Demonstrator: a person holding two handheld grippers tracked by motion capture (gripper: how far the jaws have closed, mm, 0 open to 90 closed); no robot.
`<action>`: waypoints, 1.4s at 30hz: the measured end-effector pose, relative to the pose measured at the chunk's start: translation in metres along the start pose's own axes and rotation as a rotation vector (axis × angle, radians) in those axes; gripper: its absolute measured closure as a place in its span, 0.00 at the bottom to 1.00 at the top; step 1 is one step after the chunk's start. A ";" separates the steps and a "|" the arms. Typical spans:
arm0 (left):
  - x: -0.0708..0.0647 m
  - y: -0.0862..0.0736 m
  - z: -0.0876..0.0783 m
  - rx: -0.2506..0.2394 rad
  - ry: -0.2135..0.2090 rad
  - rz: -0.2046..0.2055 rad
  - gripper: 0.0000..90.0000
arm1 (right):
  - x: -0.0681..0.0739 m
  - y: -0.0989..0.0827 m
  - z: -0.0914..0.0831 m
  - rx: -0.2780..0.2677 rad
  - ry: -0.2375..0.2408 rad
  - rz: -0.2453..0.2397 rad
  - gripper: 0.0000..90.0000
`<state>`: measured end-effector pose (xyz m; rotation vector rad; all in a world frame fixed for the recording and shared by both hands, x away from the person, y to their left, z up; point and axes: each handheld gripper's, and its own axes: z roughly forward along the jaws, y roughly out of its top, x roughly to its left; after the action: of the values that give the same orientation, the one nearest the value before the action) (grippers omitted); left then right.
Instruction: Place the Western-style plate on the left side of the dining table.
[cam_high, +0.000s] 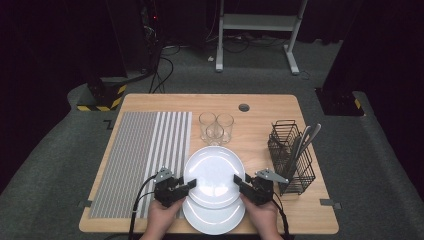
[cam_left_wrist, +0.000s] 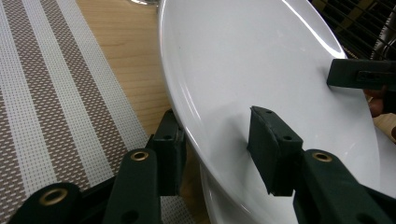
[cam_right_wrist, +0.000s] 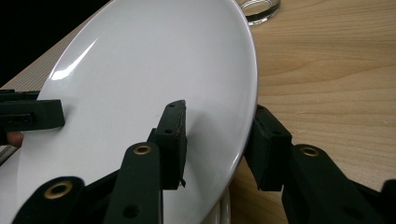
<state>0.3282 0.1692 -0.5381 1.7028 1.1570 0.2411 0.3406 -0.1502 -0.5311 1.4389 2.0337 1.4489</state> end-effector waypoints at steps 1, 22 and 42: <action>0.000 0.000 0.000 -0.002 0.001 0.003 0.63 | 0.000 0.000 0.000 -0.001 0.001 0.001 0.68; -0.004 -0.003 -0.007 -0.075 0.011 0.038 0.66 | 0.005 0.000 -0.004 -0.038 -0.002 -0.031 0.68; -0.005 -0.001 -0.012 -0.106 0.011 0.029 0.67 | 0.011 0.004 -0.009 -0.064 -0.002 -0.027 0.72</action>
<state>0.3174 0.1723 -0.5317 1.6282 1.1091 0.3248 0.3315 -0.1457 -0.5200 1.3821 1.9794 1.4864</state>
